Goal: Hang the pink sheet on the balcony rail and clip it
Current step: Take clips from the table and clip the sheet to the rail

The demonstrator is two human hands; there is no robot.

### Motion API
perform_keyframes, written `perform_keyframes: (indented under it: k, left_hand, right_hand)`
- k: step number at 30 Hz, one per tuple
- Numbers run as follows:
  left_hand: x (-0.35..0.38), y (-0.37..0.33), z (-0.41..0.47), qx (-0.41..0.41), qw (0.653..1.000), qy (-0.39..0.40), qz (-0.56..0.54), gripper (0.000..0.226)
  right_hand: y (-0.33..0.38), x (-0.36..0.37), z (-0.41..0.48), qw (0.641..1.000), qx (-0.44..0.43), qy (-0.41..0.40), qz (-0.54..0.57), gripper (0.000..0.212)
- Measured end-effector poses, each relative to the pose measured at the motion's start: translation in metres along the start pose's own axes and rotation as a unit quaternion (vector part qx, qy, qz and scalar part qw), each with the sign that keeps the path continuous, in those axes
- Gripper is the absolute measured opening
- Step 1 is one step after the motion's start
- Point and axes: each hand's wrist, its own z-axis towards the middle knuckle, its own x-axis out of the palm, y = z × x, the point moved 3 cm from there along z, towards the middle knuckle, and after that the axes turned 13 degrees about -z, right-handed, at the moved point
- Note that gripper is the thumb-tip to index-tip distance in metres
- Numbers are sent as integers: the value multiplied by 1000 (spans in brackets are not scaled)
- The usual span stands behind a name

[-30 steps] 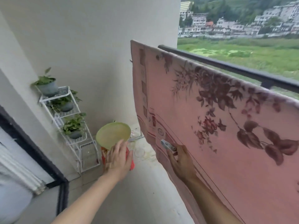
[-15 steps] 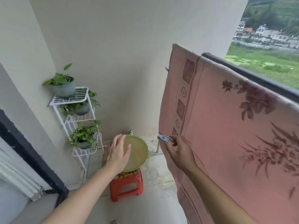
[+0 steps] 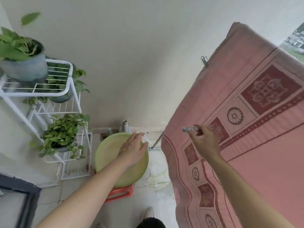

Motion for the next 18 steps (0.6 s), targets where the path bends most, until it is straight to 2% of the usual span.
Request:
perform_keyframes:
  k: [3,7,12,15,18]
  left_hand:
    - [16,11,52,-18,999,15,-30,49]
    - [50,35,131,-39,997,21,-62,48]
    - [103,50,241,-92,983,30,-155,46]
    - [141,40,304,-110,973,54,-197,47]
    - [172,21,366,-104,963,68,-240,50]
  right_hand:
    - [3,20,57,999,-4,2,-36,39]
    - [7,57,145,999,-37,-14,-21,40]
    - [6,97,258,998,-60,-7,-30,42]
    - [7,106,319,989,-92,4,-114,37]
    - [10,112,375,964,-117,35,-236,39]
